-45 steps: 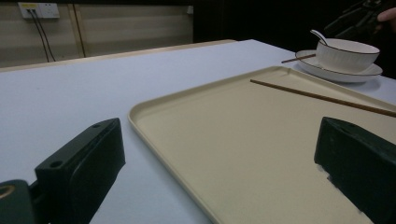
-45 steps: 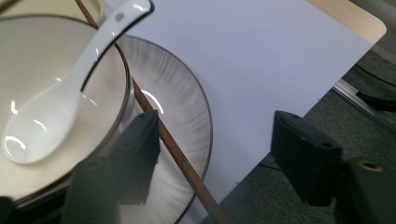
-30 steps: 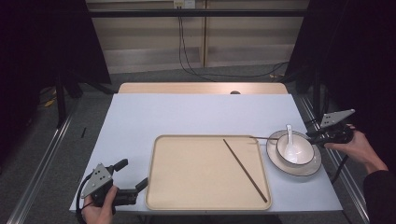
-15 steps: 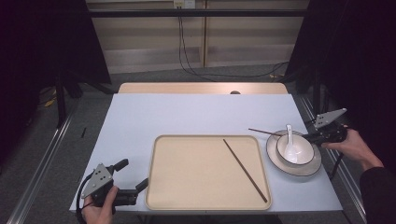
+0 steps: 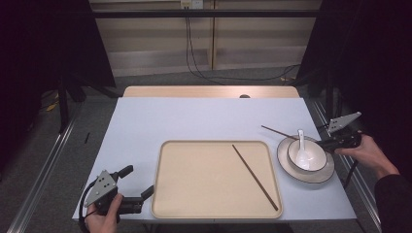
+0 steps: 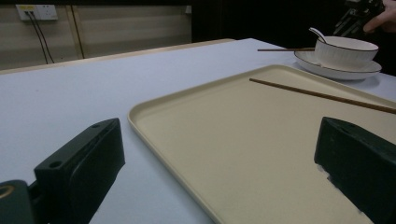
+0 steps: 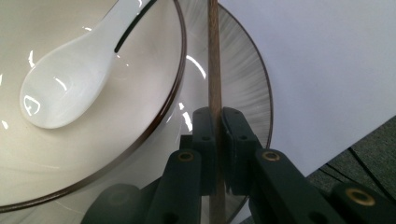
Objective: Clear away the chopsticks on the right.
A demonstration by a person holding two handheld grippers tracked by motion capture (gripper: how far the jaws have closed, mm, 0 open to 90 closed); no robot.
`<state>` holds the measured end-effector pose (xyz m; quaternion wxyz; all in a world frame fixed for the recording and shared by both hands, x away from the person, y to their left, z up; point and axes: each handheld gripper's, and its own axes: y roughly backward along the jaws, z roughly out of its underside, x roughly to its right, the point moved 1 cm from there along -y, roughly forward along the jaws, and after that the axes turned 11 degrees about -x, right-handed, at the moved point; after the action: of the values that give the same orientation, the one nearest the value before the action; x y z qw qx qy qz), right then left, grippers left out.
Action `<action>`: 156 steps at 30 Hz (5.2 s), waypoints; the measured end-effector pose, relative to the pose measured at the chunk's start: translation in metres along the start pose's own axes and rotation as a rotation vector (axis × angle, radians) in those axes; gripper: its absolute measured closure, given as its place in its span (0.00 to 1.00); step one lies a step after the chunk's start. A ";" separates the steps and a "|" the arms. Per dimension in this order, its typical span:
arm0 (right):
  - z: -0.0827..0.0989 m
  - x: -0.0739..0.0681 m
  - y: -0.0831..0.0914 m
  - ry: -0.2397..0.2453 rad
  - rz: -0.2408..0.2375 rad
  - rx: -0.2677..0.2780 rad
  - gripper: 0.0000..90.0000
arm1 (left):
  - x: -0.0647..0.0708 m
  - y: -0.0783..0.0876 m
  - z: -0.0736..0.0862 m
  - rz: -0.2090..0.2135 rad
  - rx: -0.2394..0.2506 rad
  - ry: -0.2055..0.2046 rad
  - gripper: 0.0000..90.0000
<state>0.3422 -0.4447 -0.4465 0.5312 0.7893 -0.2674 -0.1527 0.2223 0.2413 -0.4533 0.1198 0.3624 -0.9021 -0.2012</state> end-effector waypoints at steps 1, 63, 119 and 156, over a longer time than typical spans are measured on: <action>0.000 0.001 0.001 -0.001 0.010 0.006 0.94 | 0.000 0.000 0.000 0.001 0.000 -0.001 0.02; -0.032 -0.088 0.055 -0.422 -0.085 0.289 0.94 | 0.000 0.002 0.001 -0.002 0.012 0.017 0.02; -0.063 -0.219 -0.053 -0.725 -0.307 0.127 0.94 | -0.001 -0.001 -0.001 0.009 0.015 0.016 0.02; -0.041 -0.196 0.000 -0.300 -0.067 0.380 0.13 | 0.001 0.003 0.001 0.016 0.011 0.019 0.02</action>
<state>0.2053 -0.2993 -0.4392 0.3222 0.8518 -0.3412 -0.2328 0.2192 0.2427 -0.4528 0.1278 0.3578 -0.9049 -0.1919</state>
